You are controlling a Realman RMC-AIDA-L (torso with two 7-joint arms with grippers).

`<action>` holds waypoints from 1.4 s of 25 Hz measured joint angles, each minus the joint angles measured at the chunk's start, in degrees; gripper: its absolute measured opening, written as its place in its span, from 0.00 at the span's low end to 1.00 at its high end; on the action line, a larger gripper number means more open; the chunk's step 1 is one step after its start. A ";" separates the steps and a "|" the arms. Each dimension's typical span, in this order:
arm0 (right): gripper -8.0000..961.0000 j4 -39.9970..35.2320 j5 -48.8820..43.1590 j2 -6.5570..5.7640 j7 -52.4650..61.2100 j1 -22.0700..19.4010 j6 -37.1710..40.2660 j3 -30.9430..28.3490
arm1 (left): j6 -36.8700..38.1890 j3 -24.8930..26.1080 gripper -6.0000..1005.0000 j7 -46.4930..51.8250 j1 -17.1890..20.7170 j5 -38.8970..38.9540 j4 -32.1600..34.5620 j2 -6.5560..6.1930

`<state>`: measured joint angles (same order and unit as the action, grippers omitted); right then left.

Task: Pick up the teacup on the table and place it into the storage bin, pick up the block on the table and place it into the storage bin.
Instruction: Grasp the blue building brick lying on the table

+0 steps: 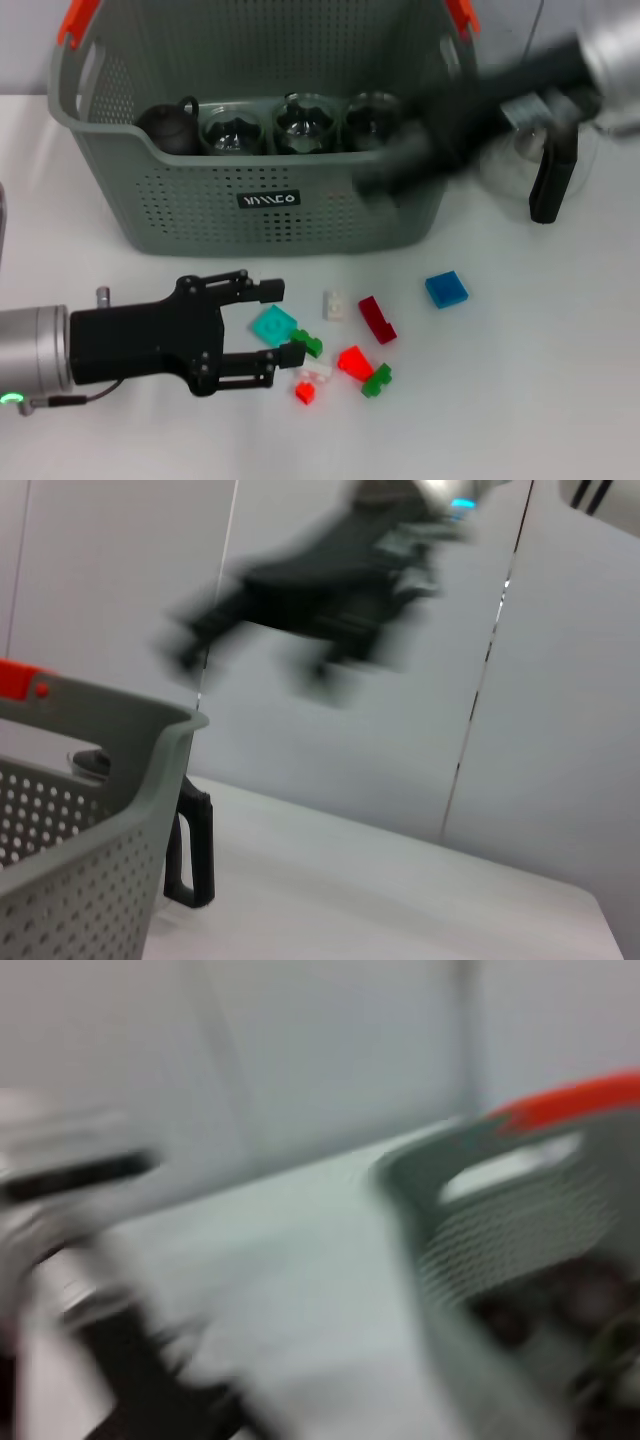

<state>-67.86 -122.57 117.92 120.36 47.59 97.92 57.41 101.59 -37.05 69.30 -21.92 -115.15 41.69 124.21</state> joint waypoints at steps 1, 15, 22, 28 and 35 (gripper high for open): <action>0.79 -1.62 -0.21 -0.02 0.56 -1.48 3.91 0.14 | 0.00 0.23 0.77 0.00 -0.04 -0.22 0.01 -0.01; 0.99 2.67 -25.14 2.21 26.30 -4.43 -1.43 7.00 | -2.47 0.92 0.77 -1.70 -0.79 -0.43 -0.22 -0.11; 0.99 13.90 -29.24 2.40 34.04 0.87 -18.14 17.99 | -3.96 0.81 0.77 -1.98 -0.91 -0.43 -0.31 -0.11; 0.98 20.99 -29.03 2.52 35.00 3.91 -25.02 21.24 | -3.97 0.93 0.77 -1.99 -0.72 -0.42 -0.30 -0.11; 0.98 21.85 -28.99 2.66 35.54 4.10 -27.49 21.80 | -3.96 0.93 0.77 -1.98 -0.52 -0.42 -0.29 -0.11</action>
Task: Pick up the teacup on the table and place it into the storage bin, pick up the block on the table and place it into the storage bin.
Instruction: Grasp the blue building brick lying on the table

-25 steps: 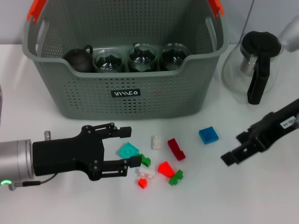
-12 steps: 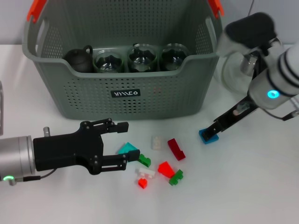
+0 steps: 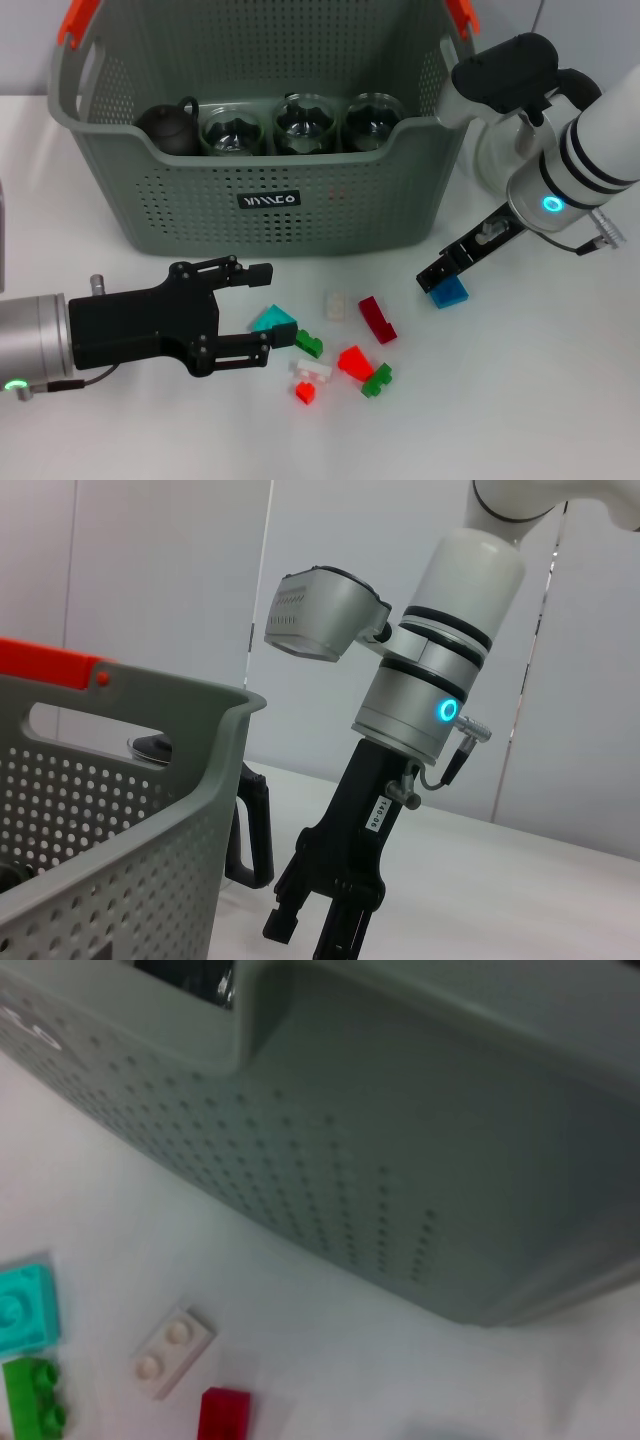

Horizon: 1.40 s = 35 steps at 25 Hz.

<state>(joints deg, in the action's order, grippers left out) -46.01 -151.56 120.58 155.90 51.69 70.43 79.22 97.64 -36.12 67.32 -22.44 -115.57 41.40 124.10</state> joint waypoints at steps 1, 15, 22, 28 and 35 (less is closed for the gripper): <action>0.98 0.12 0.00 0.00 0.01 -0.02 -0.09 0.00 | 0.01 0.00 0.77 0.00 0.01 0.00 0.00 0.00; 0.98 3.22 0.06 0.18 0.28 0.10 -4.79 3.80 | -0.37 0.00 0.76 0.00 0.04 -0.06 -0.86 0.00; 0.98 3.54 0.09 0.19 0.36 0.14 -5.32 4.02 | -0.42 0.00 0.76 0.00 0.02 -0.09 -1.02 0.00; 0.98 3.56 0.30 0.32 0.42 0.17 -5.43 4.31 | -0.58 0.00 0.76 0.00 0.02 -0.09 -1.30 0.00; 0.96 3.87 0.79 0.33 1.16 0.17 -5.49 5.61 | -0.62 0.00 0.76 0.00 0.02 -0.09 -1.32 0.00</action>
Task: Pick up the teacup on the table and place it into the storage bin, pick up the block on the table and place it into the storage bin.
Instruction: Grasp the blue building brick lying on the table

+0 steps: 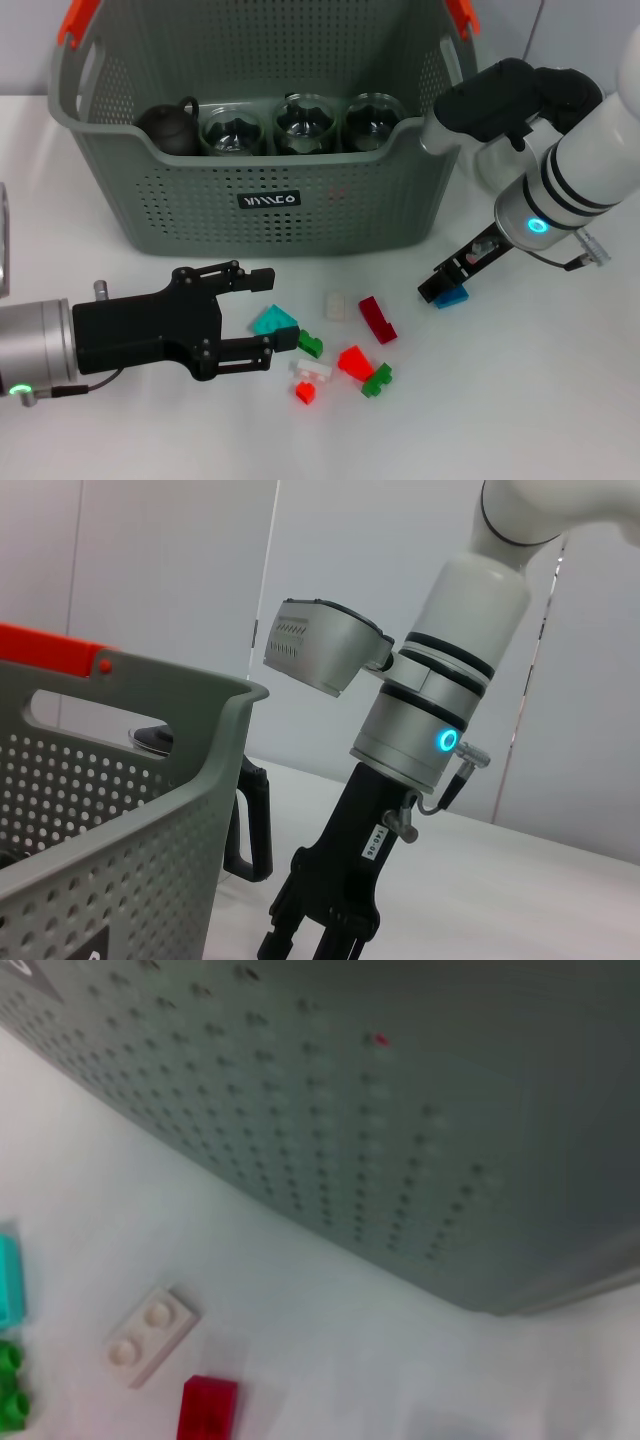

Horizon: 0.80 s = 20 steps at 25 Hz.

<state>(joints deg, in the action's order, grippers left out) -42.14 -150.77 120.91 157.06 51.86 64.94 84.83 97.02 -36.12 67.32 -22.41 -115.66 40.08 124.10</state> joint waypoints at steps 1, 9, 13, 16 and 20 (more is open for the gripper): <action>0.92 0.11 0.00 0.02 0.15 0.01 0.00 0.04 | 0.00 0.00 0.76 0.00 0.00 0.00 0.00 0.00; 0.76 0.36 -0.01 0.03 1.17 0.08 0.18 0.55 | 0.01 0.00 0.76 0.00 0.07 0.00 -0.08 0.00; 0.75 0.39 -0.04 0.02 1.23 0.09 0.43 0.63 | 0.01 0.00 0.76 0.00 0.09 0.00 -0.09 0.00; 0.74 0.40 -0.05 0.02 1.31 0.09 0.54 0.68 | 0.01 0.00 0.76 0.00 0.09 0.00 -0.09 0.00; 0.72 0.40 0.00 0.03 1.41 0.09 0.66 1.07 | 0.01 0.29 0.76 0.00 0.09 0.00 -0.09 0.00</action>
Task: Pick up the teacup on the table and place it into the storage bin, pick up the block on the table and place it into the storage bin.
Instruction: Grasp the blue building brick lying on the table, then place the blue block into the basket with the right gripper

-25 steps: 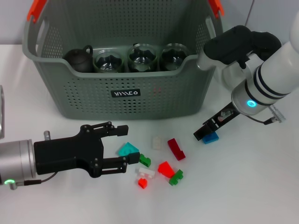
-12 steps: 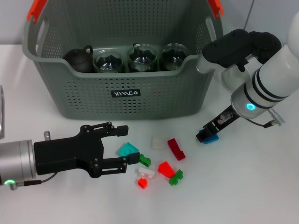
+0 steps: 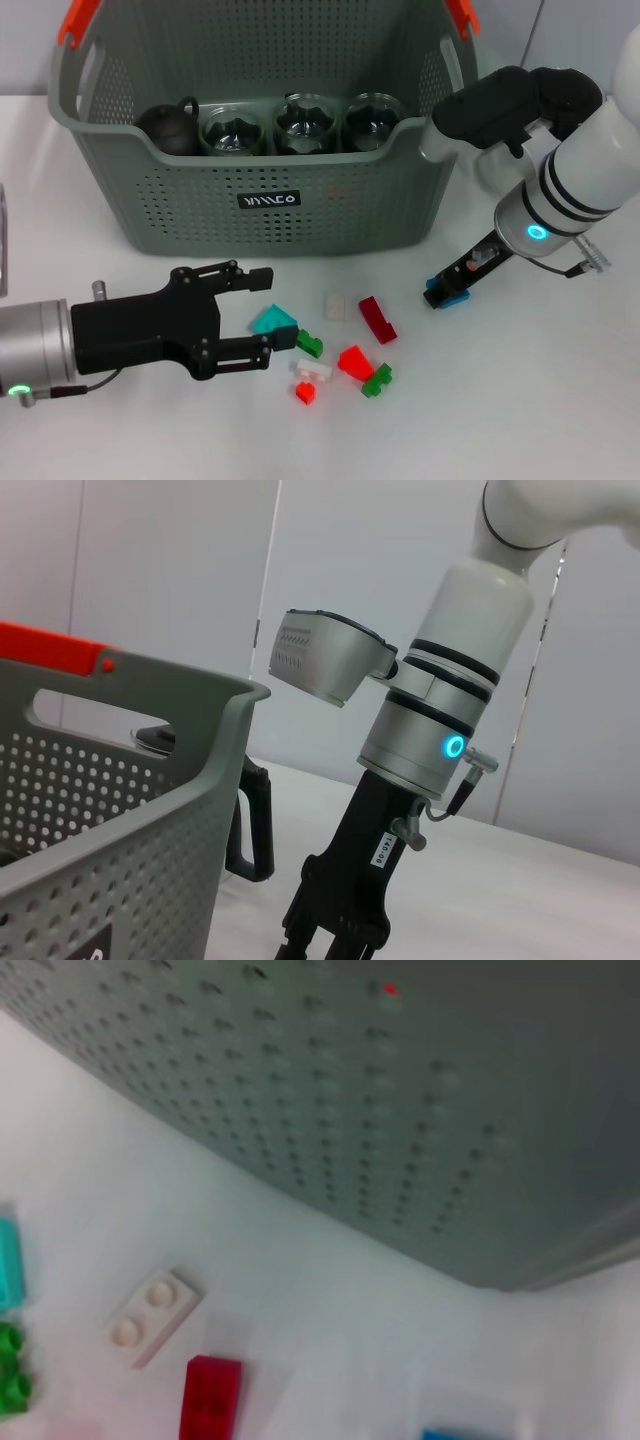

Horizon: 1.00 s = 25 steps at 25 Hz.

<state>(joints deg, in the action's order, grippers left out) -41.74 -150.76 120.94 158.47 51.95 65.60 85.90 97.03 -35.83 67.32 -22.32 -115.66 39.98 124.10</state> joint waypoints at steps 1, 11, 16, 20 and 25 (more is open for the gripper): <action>0.71 0.00 0.06 0.00 0.00 0.00 0.01 0.28 | 0.00 0.13 0.76 0.00 0.00 0.00 0.00 0.00; 0.46 -5.04 1.40 -0.27 -0.22 -2.06 1.00 2.80 | 0.15 1.16 0.76 0.02 0.38 -0.03 0.02 0.00; 0.45 -16.38 2.91 -0.55 -1.00 -6.36 8.30 2.34 | 0.54 1.22 0.76 0.41 1.02 -0.20 0.19 -0.08; 0.45 -30.74 10.37 -0.70 -3.94 -11.30 20.12 -1.84 | 0.68 2.70 0.76 0.50 2.01 -0.28 0.30 -0.06; 0.45 -44.52 23.65 -0.72 -6.29 -12.21 29.43 -10.94 | 1.15 4.42 0.76 0.49 2.63 -0.77 0.09 0.05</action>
<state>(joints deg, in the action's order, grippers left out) -86.26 -127.12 120.22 152.18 39.73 95.04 74.96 98.18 -31.41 67.81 -19.70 -116.44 40.08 124.15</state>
